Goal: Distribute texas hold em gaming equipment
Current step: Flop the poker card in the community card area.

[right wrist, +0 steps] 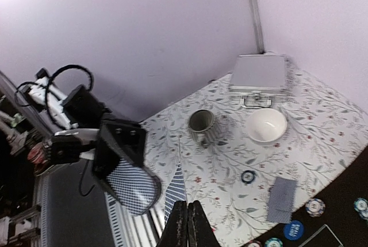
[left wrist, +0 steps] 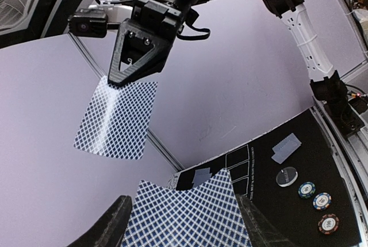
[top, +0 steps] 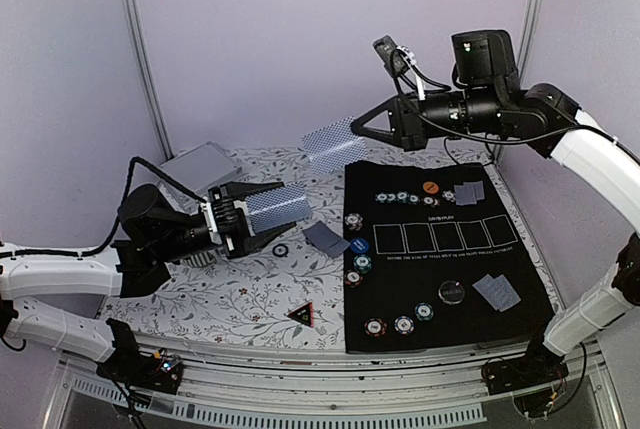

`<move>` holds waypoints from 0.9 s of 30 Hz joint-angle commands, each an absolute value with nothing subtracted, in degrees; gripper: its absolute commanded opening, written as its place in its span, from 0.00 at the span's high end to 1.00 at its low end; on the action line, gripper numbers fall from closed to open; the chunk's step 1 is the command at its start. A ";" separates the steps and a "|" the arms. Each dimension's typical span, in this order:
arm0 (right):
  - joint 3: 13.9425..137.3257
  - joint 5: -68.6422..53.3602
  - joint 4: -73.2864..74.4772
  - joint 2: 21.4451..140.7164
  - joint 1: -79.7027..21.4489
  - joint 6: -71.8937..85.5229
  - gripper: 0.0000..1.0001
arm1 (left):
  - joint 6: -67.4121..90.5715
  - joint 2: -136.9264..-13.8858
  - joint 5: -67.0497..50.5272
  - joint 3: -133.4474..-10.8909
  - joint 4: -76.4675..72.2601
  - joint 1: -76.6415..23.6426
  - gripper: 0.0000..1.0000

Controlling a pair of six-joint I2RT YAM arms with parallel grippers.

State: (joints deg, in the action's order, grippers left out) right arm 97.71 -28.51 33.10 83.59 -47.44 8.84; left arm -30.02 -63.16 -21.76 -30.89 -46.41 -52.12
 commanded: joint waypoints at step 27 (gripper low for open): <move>65.25 29.95 -4.49 104.65 -45.20 -60.16 0.99 | -30.41 -64.10 -20.56 -30.67 -47.66 -52.87 0.43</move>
